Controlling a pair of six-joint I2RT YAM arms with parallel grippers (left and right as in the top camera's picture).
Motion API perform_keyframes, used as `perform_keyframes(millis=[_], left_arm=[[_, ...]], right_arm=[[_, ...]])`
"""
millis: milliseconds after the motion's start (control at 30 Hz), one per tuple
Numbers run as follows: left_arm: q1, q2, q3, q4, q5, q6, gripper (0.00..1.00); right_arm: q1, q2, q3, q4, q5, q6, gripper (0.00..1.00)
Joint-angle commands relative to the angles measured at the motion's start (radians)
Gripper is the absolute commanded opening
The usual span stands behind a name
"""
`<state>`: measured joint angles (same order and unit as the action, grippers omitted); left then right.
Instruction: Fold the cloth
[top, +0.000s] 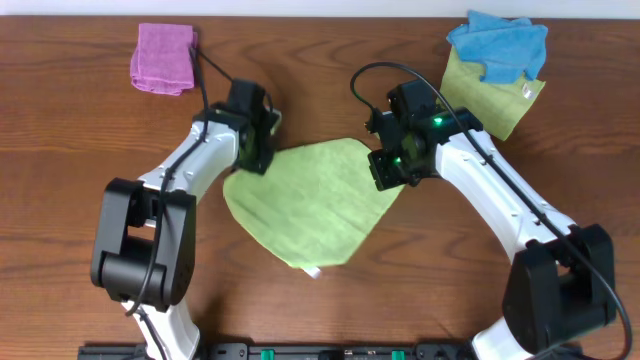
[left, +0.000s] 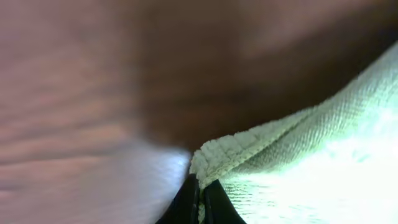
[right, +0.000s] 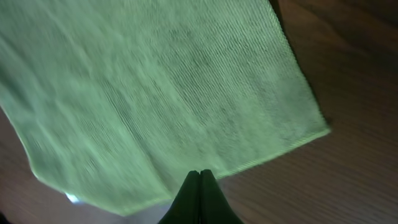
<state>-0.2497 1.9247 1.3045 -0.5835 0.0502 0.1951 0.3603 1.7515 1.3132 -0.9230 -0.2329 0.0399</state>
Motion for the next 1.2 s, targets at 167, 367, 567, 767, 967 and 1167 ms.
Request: perform_keyframes(millis=[167, 367, 567, 767, 967, 1167], left_arm=[[0.073, 0.011, 0.054, -0.123, -0.048, -0.230, 0.05], [0.080, 0.011, 0.054, -0.200, -0.024, -0.291, 0.05], [0.079, 0.011, 0.054, -0.221, 0.002, -0.323, 0.44], [0.084, 0.011, 0.054, -0.225, -0.002, -0.323, 0.50], [0.084, 0.011, 0.054, -0.262, -0.002, -0.323, 0.18], [0.084, 0.011, 0.054, -0.283, -0.002, -0.323, 0.19]], right_arm=[[0.008, -0.013, 0.002, -0.002, -0.012, -0.009, 0.01], [0.008, -0.013, 0.002, -0.003, -0.074, -0.011, 0.01], [0.010, -0.013, 0.002, -0.020, -0.116, -0.012, 0.01], [0.117, -0.011, -0.018, 0.013, -0.092, -0.034, 0.01], [0.196, 0.013, -0.060, 0.177, 0.137, 0.005, 0.01], [0.163, 0.158, -0.060, 0.281, 0.158, 0.016, 0.01]])
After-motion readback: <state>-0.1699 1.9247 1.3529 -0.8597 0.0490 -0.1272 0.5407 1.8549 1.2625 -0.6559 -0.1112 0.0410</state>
